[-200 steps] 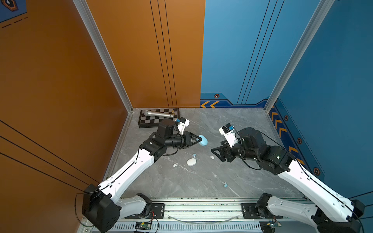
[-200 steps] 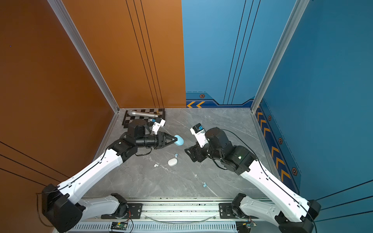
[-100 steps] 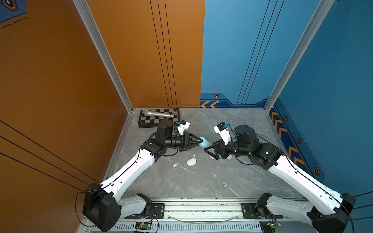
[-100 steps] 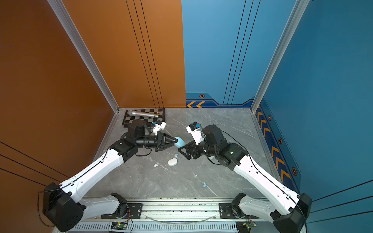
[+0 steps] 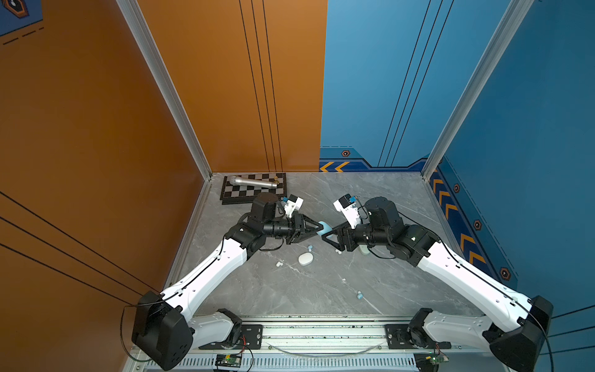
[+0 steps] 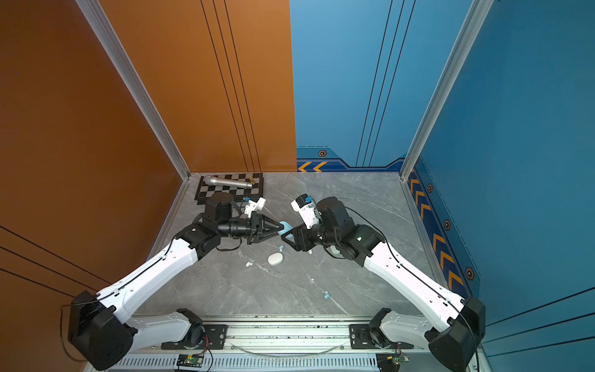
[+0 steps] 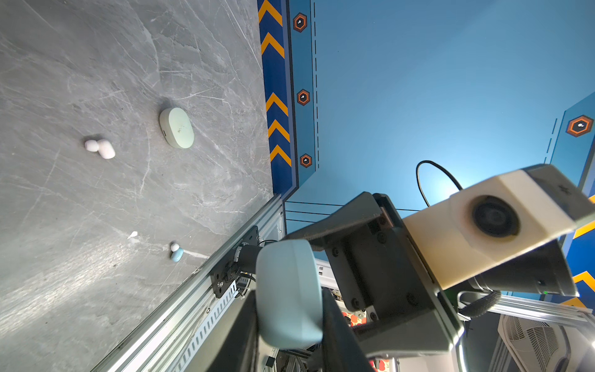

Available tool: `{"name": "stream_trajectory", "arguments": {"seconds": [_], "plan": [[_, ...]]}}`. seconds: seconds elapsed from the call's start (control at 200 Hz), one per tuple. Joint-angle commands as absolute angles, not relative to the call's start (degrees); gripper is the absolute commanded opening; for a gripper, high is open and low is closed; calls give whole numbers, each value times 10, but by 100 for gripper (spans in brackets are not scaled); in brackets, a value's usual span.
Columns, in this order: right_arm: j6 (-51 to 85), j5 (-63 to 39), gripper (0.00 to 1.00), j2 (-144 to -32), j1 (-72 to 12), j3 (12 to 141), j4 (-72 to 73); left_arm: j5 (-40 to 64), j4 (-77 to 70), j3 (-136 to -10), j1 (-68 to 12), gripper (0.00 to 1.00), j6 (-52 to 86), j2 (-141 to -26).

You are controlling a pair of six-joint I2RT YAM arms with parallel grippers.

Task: Insert wireless bluetooth earbuds into charging case
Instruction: Open the charging case.

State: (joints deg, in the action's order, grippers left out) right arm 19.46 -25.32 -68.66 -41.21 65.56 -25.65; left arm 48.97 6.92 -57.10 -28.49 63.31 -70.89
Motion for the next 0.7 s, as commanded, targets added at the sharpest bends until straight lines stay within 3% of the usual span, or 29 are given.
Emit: {"name": "stream_trajectory", "arguments": {"seconds": [0.0, 0.22, 0.465, 0.696], "plan": [[189, -261, 51, -694, -412, 672, -247, 508, 54, -564, -282, 11, 638, -700], [184, -259, 42, -695, -413, 674, -246, 512, 50, -567, -284, 11, 643, -705], [177, -255, 51, -695, -414, 674, -246, 517, 49, -571, -288, 12, 645, -710], [169, -258, 49, -700, -415, 681, -249, 520, 49, -572, -290, 12, 647, -712]]}}
